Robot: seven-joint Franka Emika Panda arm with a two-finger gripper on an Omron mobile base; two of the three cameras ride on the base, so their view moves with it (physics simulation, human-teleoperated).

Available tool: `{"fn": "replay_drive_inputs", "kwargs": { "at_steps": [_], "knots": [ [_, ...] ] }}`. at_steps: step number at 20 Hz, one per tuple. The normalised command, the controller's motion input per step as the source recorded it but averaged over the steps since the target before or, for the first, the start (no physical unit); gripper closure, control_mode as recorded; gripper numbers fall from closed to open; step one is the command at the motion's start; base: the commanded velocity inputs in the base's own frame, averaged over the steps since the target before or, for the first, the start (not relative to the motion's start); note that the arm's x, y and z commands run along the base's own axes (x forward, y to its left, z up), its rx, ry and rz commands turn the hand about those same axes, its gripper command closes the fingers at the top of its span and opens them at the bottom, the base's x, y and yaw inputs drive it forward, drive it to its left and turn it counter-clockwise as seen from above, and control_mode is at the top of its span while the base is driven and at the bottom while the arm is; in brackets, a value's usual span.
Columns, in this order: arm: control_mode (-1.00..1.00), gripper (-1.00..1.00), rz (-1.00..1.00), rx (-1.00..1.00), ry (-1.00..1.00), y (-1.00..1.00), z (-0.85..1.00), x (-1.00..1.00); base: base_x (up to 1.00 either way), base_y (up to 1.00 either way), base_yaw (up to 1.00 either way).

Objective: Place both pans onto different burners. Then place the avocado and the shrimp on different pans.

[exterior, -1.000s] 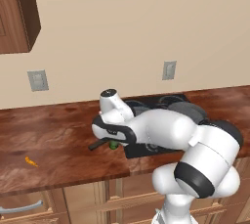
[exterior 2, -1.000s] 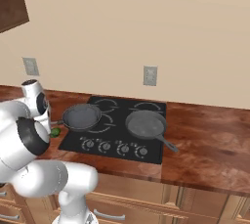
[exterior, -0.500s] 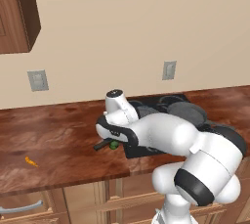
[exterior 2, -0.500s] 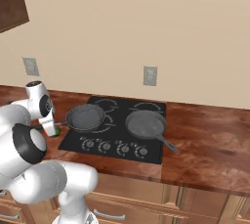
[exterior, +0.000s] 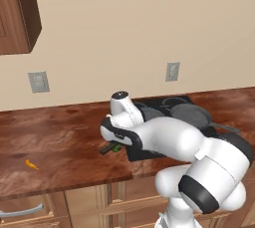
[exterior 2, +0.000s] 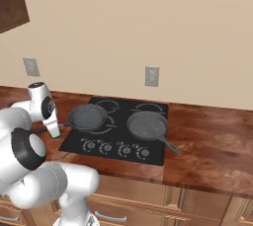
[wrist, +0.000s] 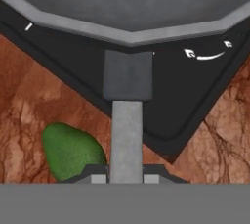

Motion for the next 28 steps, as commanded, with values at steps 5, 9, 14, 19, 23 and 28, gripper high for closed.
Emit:
{"fn": "replay_drive_inputs", "kwargs": {
  "at_steps": [5,9,14,19,23,28],
  "knots": [
    [-1.00,1.00,0.02,0.00,-0.01,-0.12,0.00,-0.45,0.00,0.00,0.00],
    [-1.00,1.00,0.00,0.00,-0.04,-0.11,0.00,-0.64,0.00,0.00,0.00],
    [-1.00,1.00,0.00,0.00,-0.01,-0.24,0.00,-0.28,0.00,0.00,0.00],
    [-1.00,1.00,0.04,0.00,0.00,-0.28,0.00,0.00,0.00,0.00,0.00],
    [-1.00,1.00,0.08,0.00,0.00,-0.13,0.00,0.01,0.00,0.00,0.00],
    [-1.00,1.00,0.13,0.00,0.00,0.00,0.00,0.04,0.00,0.00,0.00]
  ]
}}
